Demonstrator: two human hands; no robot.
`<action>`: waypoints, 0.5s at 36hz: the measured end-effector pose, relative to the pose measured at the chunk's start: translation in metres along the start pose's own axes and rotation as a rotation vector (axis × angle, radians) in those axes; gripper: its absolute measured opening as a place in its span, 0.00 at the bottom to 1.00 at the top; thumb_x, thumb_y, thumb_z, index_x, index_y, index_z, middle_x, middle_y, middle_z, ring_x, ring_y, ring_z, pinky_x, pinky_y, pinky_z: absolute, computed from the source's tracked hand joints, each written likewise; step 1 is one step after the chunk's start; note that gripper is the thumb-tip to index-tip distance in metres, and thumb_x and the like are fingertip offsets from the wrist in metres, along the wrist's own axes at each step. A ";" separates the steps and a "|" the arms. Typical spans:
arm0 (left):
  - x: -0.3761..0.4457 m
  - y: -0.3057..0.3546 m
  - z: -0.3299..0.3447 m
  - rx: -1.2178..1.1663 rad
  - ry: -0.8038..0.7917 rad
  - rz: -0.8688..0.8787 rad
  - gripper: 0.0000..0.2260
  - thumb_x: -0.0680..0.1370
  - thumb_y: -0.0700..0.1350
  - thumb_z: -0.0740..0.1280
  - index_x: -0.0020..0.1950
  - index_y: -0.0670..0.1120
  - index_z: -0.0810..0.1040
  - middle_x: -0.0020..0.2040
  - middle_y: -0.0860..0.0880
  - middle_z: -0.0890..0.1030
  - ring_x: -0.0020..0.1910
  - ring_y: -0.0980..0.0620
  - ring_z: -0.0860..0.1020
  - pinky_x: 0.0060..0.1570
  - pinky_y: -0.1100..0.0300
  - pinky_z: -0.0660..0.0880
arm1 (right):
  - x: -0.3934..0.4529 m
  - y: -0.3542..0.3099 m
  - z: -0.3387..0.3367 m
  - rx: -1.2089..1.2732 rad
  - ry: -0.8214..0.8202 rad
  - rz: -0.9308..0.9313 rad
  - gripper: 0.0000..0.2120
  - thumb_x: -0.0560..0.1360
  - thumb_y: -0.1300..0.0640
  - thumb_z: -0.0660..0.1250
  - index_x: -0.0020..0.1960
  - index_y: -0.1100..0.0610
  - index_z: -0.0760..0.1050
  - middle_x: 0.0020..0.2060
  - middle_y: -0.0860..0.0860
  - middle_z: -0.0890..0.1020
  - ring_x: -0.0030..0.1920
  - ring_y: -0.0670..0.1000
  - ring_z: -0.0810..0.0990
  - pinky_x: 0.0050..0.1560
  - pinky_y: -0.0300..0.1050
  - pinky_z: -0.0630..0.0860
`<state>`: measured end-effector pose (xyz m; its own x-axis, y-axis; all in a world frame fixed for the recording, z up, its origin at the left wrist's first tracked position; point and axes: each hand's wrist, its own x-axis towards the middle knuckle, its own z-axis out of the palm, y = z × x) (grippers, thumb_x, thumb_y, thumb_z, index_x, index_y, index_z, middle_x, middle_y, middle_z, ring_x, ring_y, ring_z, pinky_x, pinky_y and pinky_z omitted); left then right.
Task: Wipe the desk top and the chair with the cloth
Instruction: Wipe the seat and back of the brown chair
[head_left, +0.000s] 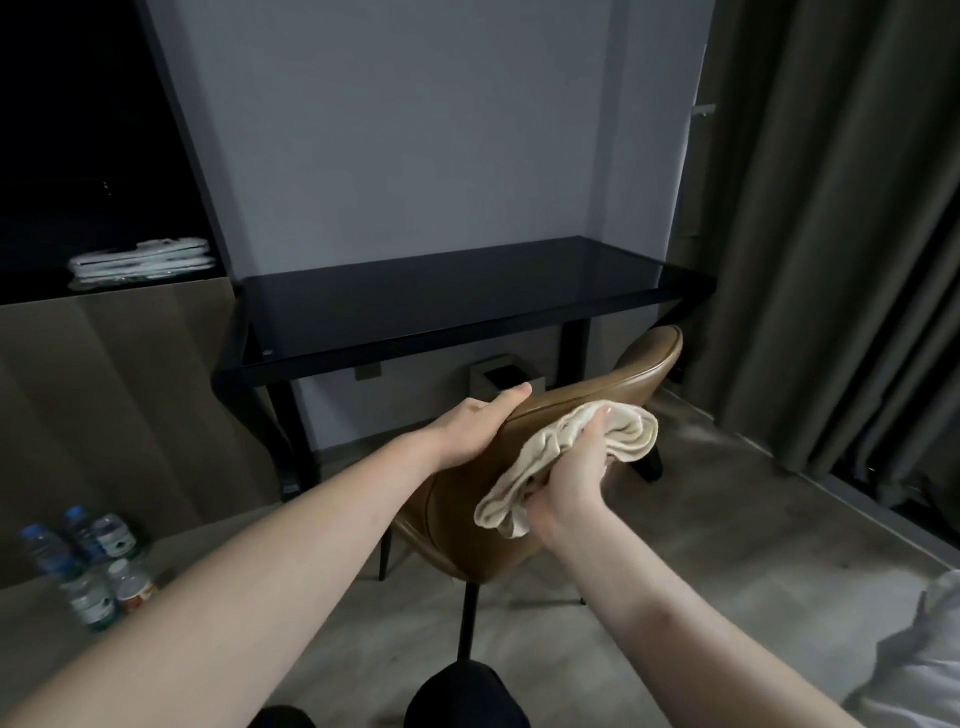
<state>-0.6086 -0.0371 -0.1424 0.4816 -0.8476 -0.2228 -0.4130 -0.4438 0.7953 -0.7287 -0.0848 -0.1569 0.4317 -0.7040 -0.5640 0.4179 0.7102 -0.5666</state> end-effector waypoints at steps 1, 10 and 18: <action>0.002 -0.001 0.001 0.006 -0.006 0.000 0.41 0.69 0.81 0.52 0.48 0.48 0.86 0.50 0.50 0.87 0.54 0.51 0.82 0.67 0.50 0.71 | 0.000 0.008 0.000 0.002 0.044 0.003 0.34 0.76 0.28 0.62 0.75 0.44 0.65 0.70 0.53 0.75 0.68 0.60 0.76 0.70 0.61 0.71; 0.013 -0.010 0.005 0.041 0.038 0.132 0.37 0.64 0.84 0.51 0.41 0.51 0.71 0.37 0.51 0.73 0.41 0.52 0.75 0.55 0.52 0.74 | 0.109 0.099 -0.047 -0.041 0.326 0.068 0.48 0.55 0.18 0.64 0.68 0.43 0.68 0.60 0.48 0.80 0.56 0.58 0.82 0.68 0.59 0.74; 0.013 -0.014 0.008 0.047 0.104 0.272 0.32 0.70 0.76 0.62 0.31 0.48 0.63 0.27 0.56 0.62 0.27 0.57 0.62 0.37 0.58 0.62 | 0.099 0.076 -0.053 -0.057 0.239 0.243 0.21 0.72 0.35 0.56 0.42 0.52 0.75 0.42 0.53 0.81 0.44 0.57 0.78 0.57 0.57 0.72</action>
<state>-0.6025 -0.0440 -0.1612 0.4240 -0.9040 0.0554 -0.5719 -0.2198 0.7903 -0.6961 -0.1011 -0.2879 0.3107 -0.5016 -0.8073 0.2775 0.8603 -0.4277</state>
